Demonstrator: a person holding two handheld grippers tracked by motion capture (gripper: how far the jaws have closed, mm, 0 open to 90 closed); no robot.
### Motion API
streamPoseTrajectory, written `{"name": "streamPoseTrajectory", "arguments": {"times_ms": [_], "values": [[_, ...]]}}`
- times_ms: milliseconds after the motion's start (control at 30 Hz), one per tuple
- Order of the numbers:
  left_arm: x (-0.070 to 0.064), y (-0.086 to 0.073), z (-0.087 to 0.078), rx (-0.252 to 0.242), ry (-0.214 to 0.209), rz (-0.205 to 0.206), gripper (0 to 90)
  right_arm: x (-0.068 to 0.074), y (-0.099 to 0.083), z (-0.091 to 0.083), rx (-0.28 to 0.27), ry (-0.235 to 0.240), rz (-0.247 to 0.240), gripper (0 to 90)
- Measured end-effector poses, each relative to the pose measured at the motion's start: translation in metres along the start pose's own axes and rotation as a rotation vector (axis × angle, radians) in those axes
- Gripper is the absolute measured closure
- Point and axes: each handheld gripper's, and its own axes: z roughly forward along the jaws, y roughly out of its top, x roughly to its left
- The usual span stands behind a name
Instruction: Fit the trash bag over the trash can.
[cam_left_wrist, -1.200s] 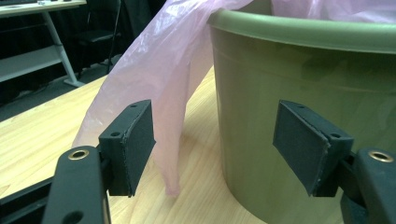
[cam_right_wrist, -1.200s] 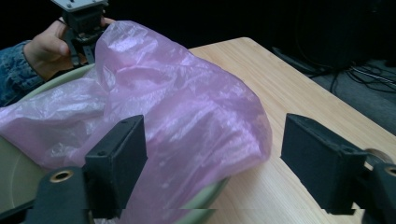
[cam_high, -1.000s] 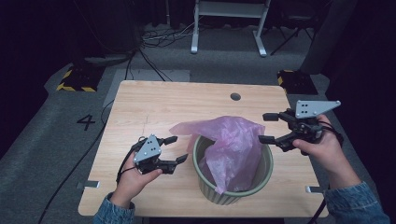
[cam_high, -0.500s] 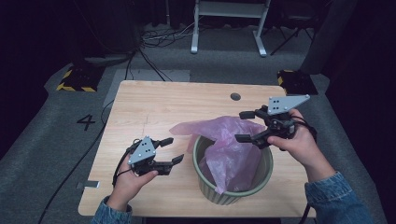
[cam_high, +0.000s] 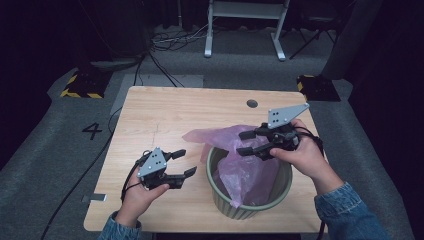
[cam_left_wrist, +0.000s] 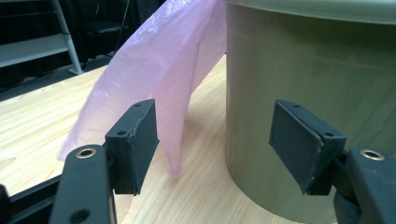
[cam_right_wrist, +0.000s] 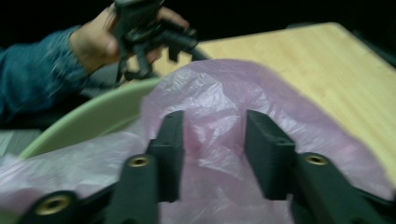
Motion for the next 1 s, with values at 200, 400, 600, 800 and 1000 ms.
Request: {"name": "streamPoseTrajectory", "arguments": {"times_ms": [200, 400, 600, 800, 1000], "values": [[0.001, -0.004, 0.006, 0.013, 0.002, -0.011, 32.2, 0.008, -0.006, 0.004, 0.113, 0.067, -0.005, 73.5], [-0.001, -0.006, 0.013, 0.022, 0.004, -0.018, 30.7, 0.015, -0.016, 0.007, 0.190, 0.100, 0.029, 73.1], [-0.002, -0.003, 0.021, 0.010, 0.007, -0.022, 28.7, 0.017, -0.027, 0.008, 0.247, 0.110, 0.064, 69.7], [-0.002, 0.015, 0.018, -0.041, -0.004, -0.032, 28.3, 0.022, -0.031, 0.008, 0.292, 0.110, 0.056, 67.0], [0.000, 0.042, 0.012, -0.088, -0.022, -0.034, 28.3, 0.026, -0.033, 0.009, 0.339, 0.109, 0.045, 67.0]]}}
